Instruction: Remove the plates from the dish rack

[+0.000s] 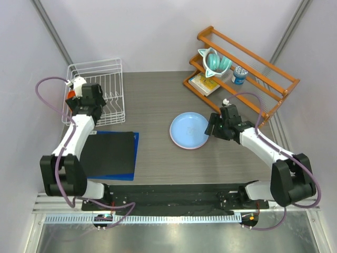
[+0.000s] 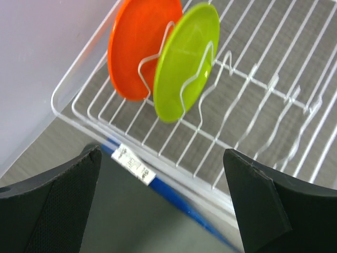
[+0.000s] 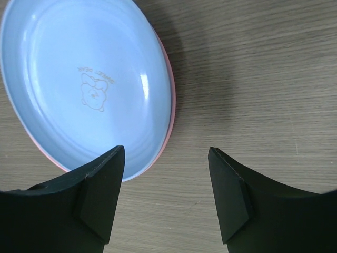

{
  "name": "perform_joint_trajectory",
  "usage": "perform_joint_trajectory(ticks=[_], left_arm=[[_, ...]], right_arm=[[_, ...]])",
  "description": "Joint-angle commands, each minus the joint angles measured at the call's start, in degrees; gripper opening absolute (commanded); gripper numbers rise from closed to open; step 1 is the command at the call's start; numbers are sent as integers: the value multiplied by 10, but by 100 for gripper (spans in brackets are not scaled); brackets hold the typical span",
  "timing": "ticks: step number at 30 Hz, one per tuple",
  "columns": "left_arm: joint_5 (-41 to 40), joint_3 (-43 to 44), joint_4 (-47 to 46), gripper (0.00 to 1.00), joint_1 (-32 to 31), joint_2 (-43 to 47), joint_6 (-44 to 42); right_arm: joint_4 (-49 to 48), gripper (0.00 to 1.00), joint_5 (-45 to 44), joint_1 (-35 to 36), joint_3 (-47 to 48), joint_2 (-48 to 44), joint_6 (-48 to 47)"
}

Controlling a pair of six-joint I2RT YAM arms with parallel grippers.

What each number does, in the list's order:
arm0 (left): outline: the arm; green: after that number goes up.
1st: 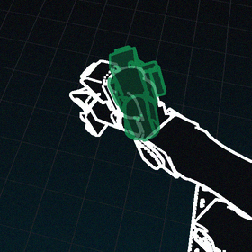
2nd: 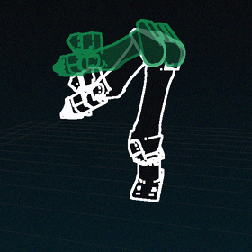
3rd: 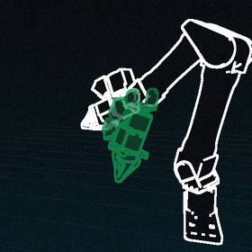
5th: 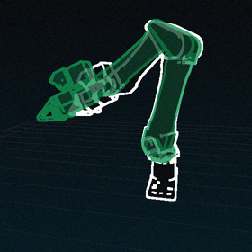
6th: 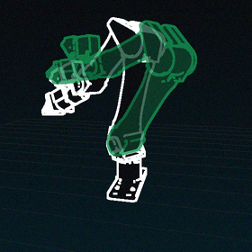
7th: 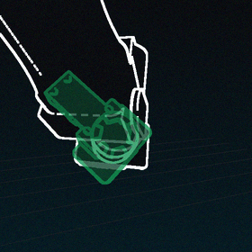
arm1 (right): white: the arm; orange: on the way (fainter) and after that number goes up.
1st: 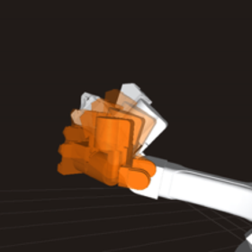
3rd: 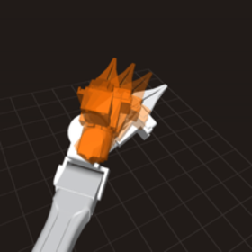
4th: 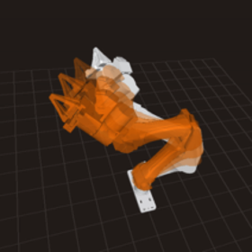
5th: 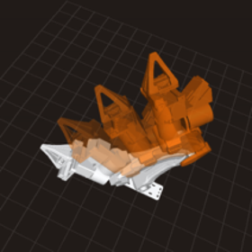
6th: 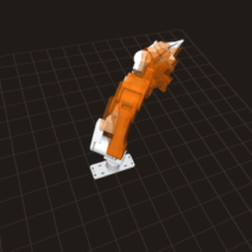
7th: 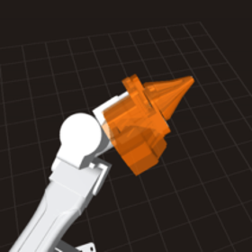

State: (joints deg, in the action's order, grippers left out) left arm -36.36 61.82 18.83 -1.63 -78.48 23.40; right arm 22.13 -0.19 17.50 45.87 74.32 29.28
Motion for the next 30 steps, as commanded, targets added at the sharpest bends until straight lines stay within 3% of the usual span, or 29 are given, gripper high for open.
perform_joint_trajectory(ticks=[1, 7, 8, 16, 23, 28, 30], left_arm=[[46, 66, -57, 98, 44, -53, 1], [57, 114, -52, 95, 76, -141, 17], [86, 108, -83, 95, 84, -145, 20], [169, 127, -79, 89, 138, -194, 34], [218, 127, -92, 53, 154, -215, 44], [230, 116, -96, 34, 158, -222, 51], [229, 105, -100, 31, 158, -218, 52]], right_arm=[[-35, 70, -6, -1, 34, 39, -19], [-60, 70, 32, -4, 62, 107, -27], [-63, 70, 40, -6, 68, 115, -27], [-70, 69, 51, -8, 97, 142, -36], [-70, 69, 47, -12, 75, 96, -41], [-68, 70, 44, -17, 63, 72, -43], [-66, 70, 43, -18, 62, 69, -43]])
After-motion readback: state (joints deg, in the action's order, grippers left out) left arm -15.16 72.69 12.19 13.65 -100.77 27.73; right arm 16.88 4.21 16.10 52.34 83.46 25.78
